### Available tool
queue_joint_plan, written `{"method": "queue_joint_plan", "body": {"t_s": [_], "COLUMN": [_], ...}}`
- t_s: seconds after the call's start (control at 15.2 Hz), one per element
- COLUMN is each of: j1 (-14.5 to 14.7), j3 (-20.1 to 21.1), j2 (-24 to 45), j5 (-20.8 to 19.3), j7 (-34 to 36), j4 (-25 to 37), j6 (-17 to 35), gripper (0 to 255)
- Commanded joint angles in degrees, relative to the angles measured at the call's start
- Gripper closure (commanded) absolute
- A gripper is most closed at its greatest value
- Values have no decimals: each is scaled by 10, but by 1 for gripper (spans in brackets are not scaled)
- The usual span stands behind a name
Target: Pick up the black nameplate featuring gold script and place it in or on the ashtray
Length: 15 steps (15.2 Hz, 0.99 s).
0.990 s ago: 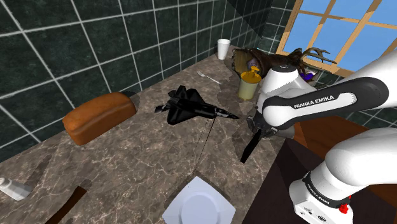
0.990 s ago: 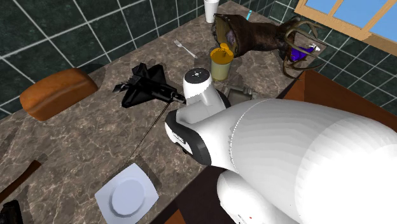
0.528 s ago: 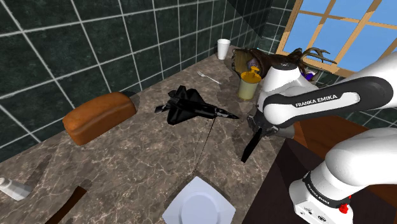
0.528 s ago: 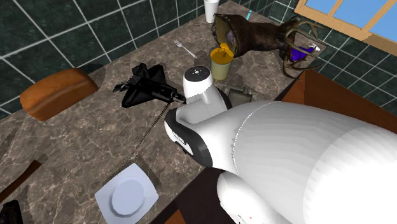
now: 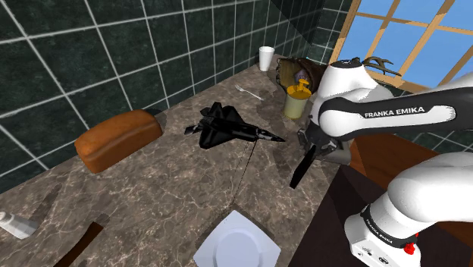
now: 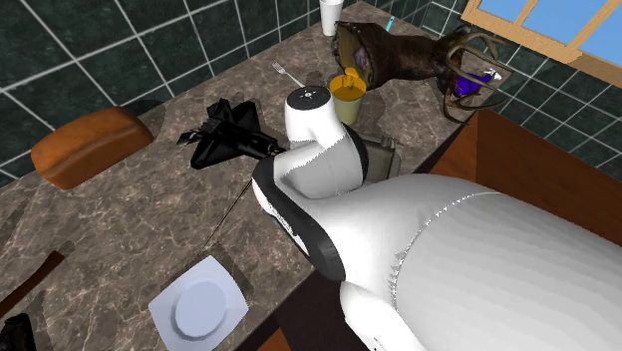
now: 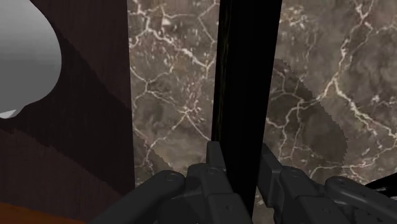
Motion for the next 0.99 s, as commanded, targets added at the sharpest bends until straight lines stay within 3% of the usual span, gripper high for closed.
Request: {"method": "queue_joint_plan", "body": {"t_s": [0.0,0.79,0.92], "j1": [-1,-6,-31], "j3": [-5,-33,-58], "j2": [-14,-74,-60], "j5": [-4,-27,-50], "j7": [-1,-4,-34], "j4": [10,73,82], "j6": [-23,-145,-141], "gripper": [255,255,255]}}
